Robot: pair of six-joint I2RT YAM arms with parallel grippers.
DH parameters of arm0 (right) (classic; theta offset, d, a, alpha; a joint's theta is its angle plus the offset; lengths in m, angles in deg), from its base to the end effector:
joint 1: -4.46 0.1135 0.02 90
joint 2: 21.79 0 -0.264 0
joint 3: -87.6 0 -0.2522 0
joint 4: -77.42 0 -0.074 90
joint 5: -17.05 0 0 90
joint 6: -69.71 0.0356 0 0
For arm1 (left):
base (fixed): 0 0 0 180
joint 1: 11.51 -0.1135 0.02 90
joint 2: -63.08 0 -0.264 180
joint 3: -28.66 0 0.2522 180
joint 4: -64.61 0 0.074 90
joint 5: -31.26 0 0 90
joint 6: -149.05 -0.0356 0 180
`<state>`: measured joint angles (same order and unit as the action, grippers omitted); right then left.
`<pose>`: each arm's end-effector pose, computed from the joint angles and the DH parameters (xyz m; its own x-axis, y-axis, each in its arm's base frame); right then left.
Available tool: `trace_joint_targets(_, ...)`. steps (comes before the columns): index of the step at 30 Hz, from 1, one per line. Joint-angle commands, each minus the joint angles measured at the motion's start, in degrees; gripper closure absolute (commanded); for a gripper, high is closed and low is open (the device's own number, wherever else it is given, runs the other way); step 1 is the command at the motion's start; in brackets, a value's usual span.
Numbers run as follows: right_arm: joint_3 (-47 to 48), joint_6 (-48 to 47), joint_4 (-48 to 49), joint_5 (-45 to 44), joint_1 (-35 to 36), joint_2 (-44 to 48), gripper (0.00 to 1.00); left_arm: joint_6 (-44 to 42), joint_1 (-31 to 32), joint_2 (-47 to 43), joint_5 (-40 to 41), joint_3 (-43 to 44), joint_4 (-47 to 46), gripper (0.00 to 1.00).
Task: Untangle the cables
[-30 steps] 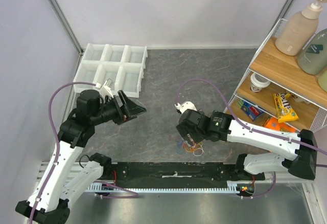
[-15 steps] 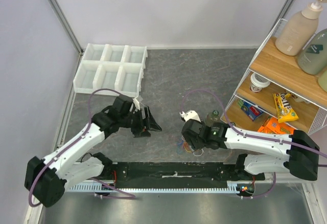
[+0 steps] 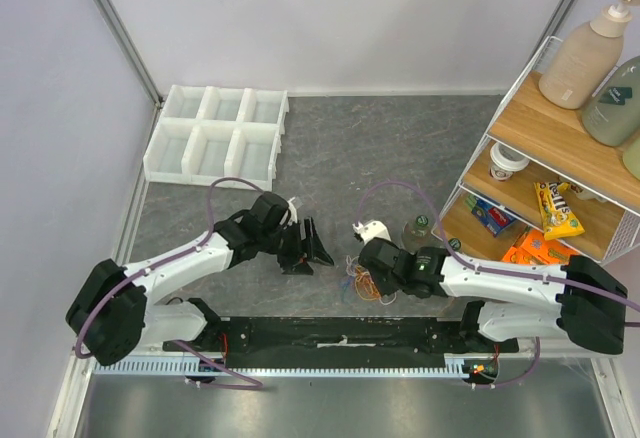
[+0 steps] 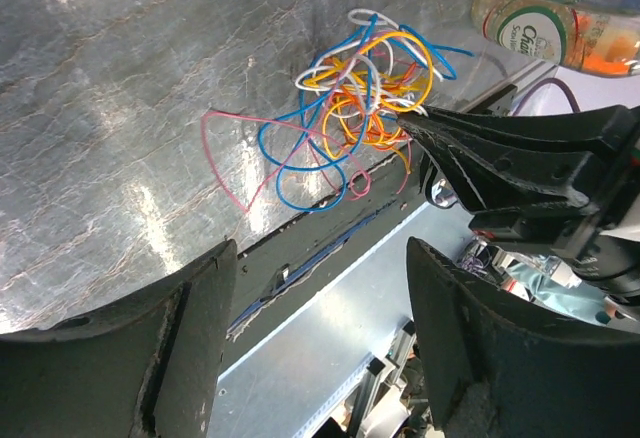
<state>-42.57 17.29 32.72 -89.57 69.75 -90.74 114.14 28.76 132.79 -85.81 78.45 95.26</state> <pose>0.0975 0.1876 0.1803 -0.7960 -0.3319 -0.5062 -0.4193 0.9055 0.0656 0.1671 -0.1628 0.1935 -0.9901 -0.1182 -0.0752 -0.0277 0.6913 -0.7220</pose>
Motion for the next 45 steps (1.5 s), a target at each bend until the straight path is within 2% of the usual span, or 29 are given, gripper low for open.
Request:
trace_joint_targets(1, 1.80, -1.11, 3.17, -0.16, 0.09, 3.47, 1.00, 2.74, 0.77, -1.42, 0.97, -1.13, -3.79, 0.26)
trace_joint_targets(12, 7.43, -4.01, 2.29, -1.40, 0.09, 3.03, 1.00, 5.55, 1.30, -5.29, 2.37, -6.85, -4.14, 0.25)
trace_joint_targets(19, 8.31, -5.32, 3.17, -0.69, 0.09, 2.59, 1.00, 0.73, 1.21, 1.90, 5.44, -2.46, -2.12, 0.25)
trace_joint_targets(22, 8.49, -5.68, 3.60, 0.01, 0.18, 2.50, 1.00, -2.17, 1.21, 6.91, 6.15, 0.52, -1.15, 0.28)
trace_joint_targets(27, 8.49, -6.73, 3.87, 0.80, 0.09, 2.85, 1.00, -6.39, 1.30, 9.83, 9.65, 5.09, 1.91, 0.54)
trace_joint_targets(31, 9.01, -7.79, 3.60, 0.63, 0.18, 3.03, 1.00, -10.08, 1.13, 6.59, 18.61, 9.92, 9.73, 0.92)
trace_joint_targets(33, 9.62, -8.05, 2.82, -1.03, 0.01, 2.33, 0.95, -11.23, 1.13, 2.91, 21.87, 12.47, 13.07, 0.98)
trace_joint_targets(35, 10.68, -8.93, 2.29, -2.36, -0.17, 0.84, 0.85, -12.46, 1.13, -1.22, 22.76, 15.19, 15.27, 0.98)
trace_joint_targets(36, 11.20, -9.28, 2.11, -3.15, -0.26, -0.12, 0.83, -12.81, 1.13, -3.25, 23.02, 16.51, 16.24, 0.98)
trace_joint_targets(41, 14.89, -10.86, 2.11, -3.95, -2.54, -7.15, 0.78, -13.43, 1.13, -13.45, 23.38, 23.55, 20.29, 0.98)
trace_joint_targets(45, 18.15, -12.18, 2.99, -1.23, -4.21, -10.68, 0.71, -13.17, 1.04, -15.13, 22.06, 29.78, 22.84, 0.98)
